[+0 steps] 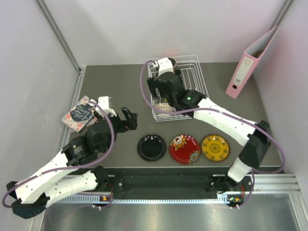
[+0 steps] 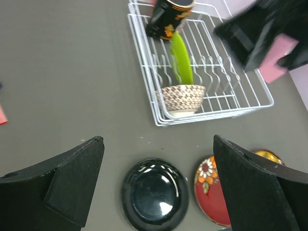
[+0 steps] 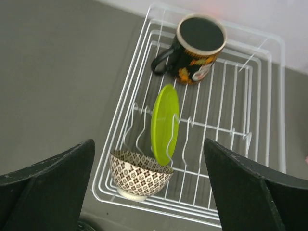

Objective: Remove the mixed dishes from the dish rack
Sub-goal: Pick up the plate from the dish rack.

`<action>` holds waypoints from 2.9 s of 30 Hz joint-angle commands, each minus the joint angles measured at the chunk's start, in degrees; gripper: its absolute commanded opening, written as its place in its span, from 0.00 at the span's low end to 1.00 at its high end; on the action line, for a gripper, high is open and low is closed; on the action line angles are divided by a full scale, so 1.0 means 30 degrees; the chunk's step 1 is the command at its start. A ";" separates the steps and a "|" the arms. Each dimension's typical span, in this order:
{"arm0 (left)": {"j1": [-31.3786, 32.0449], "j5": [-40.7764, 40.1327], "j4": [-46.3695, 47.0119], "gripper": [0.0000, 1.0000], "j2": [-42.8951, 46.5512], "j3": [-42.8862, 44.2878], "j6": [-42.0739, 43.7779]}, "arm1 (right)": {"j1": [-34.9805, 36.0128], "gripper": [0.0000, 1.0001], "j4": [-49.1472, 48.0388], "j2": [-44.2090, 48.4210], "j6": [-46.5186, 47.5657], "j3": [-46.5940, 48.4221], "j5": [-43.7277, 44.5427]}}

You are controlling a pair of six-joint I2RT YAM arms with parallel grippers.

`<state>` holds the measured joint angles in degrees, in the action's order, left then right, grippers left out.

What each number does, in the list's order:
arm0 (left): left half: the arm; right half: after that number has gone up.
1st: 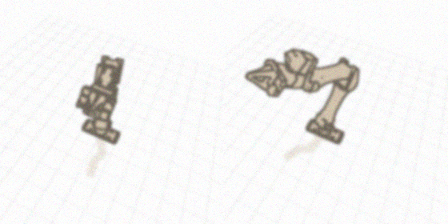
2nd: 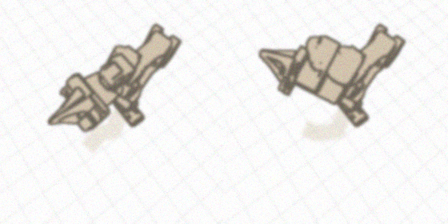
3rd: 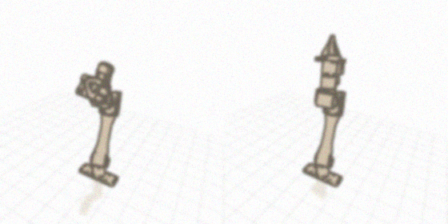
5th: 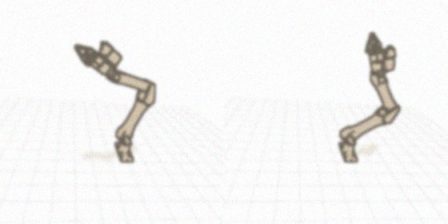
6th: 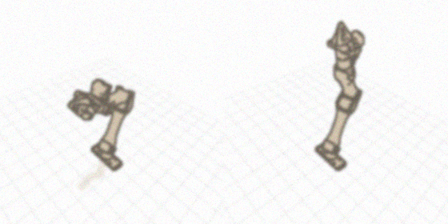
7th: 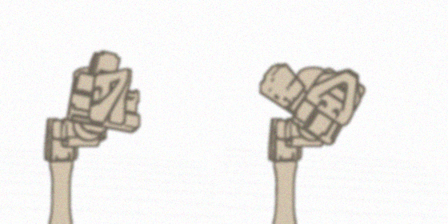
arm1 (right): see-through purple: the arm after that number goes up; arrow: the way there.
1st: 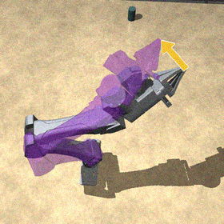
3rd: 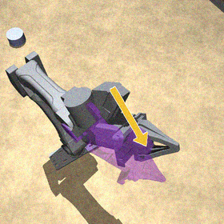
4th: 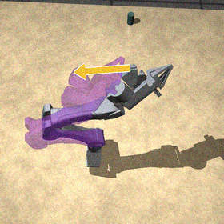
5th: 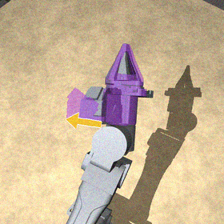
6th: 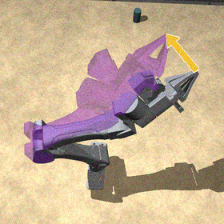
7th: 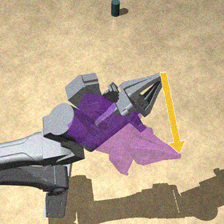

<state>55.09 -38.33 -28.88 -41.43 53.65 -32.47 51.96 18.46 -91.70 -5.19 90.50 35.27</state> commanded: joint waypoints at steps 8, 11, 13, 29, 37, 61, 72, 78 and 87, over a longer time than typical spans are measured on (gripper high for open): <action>-0.0053 -0.2166 -0.1330 0.99 0.1622 -0.0831 -0.0134 | -0.2701 0.64 0.0176 -0.3357 -0.0701 0.1825 -0.4604; -0.0053 -0.2078 -0.1067 0.99 0.1739 -0.1300 -0.0134 | -0.2995 0.65 -0.0263 -0.4090 -0.0701 0.1826 -0.5132; -0.0053 -0.1844 -0.0919 0.99 0.1740 -0.1593 -0.0134 | -0.3082 0.65 -0.0410 -0.4588 -0.0614 0.2000 -0.5251; -0.0053 -0.1902 -0.0831 0.99 0.1506 -0.2121 -0.0252 | -0.3932 0.59 -0.0967 -0.7371 -0.0438 0.2705 -0.5281; -0.0053 -0.1756 -0.0656 0.99 0.1388 -0.2501 -0.0427 | -0.4079 0.26 -0.1055 -0.7285 -0.0409 0.2237 -0.5369; -0.0053 -0.1551 -0.0538 0.99 0.1271 -0.2736 -0.0544 | -0.4226 0.00 -0.0908 -0.5091 -0.0468 0.2060 -0.5105; -0.0053 -0.1258 -0.0099 0.99 0.0949 -0.2766 -0.0661 | -0.4021 0.00 0.0146 -0.1194 -0.0145 0.2355 -0.5514; -0.0053 -0.1463 0.0223 0.99 0.0423 -0.2007 -0.0076 | -0.2384 0.00 -0.1551 0.2086 0.1434 -0.0074 -0.5603; -0.0374 -0.1522 0.0165 0.99 -0.1423 0.0570 0.0509 | 0.7953 0.00 -0.8346 0.7071 1.3786 -0.9478 0.2444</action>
<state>54.81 -42.44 -30.74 -44.07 50.09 -32.60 63.96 4.84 -73.58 15.88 70.32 28.91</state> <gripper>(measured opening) 0.991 0.032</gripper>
